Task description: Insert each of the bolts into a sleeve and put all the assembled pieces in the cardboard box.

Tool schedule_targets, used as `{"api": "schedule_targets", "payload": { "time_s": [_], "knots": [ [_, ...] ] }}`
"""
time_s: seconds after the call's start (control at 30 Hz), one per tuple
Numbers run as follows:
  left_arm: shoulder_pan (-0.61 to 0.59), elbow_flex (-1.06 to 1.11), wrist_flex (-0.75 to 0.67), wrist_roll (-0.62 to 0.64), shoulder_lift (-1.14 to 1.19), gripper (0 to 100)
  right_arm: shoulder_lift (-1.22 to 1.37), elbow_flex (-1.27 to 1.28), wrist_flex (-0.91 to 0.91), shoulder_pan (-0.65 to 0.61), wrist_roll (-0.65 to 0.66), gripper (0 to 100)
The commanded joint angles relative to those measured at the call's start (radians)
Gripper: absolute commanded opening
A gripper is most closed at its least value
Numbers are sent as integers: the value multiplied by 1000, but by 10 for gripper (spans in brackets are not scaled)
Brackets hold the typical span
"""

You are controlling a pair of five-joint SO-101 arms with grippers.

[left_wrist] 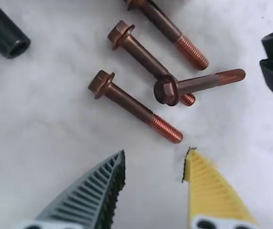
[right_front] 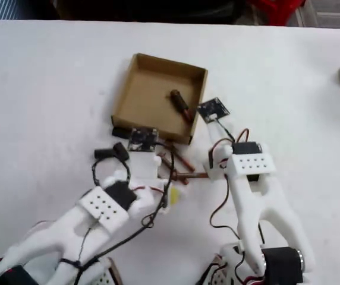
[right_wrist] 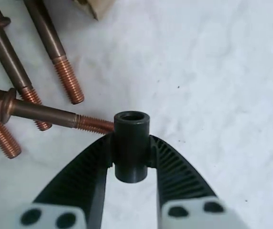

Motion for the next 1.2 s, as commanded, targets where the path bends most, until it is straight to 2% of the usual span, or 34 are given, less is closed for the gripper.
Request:
{"api": "schedule_targets", "payload": {
  "time_s": [0.0,0.17,0.2,0.27,0.43,0.83,0.93,1.07,1.17],
  "knots": [
    [-24,-61,-34,17,35,221,-2,-44,-15,7,-9,18],
    [-61,-75,-80,15,41,59,-2,-44,-15,5,-9,18],
    [-61,-75,-91,15,47,50,-2,-44,-15,5,-9,18],
    [-58,-78,-97,15,79,77,-2,-44,-15,5,-9,18],
    [-53,-114,-106,58,199,221,-2,-46,-15,5,-9,18],
    [-136,-262,-109,84,456,223,-2,-46,-15,1,-9,18],
    [-137,-302,-107,83,509,175,-2,-46,-15,1,-9,18],
    [-131,-304,-107,78,501,25,-2,-46,-15,1,-9,18],
    [-130,-302,-103,51,486,29,-2,-46,-15,1,-9,18]
  ]
}}
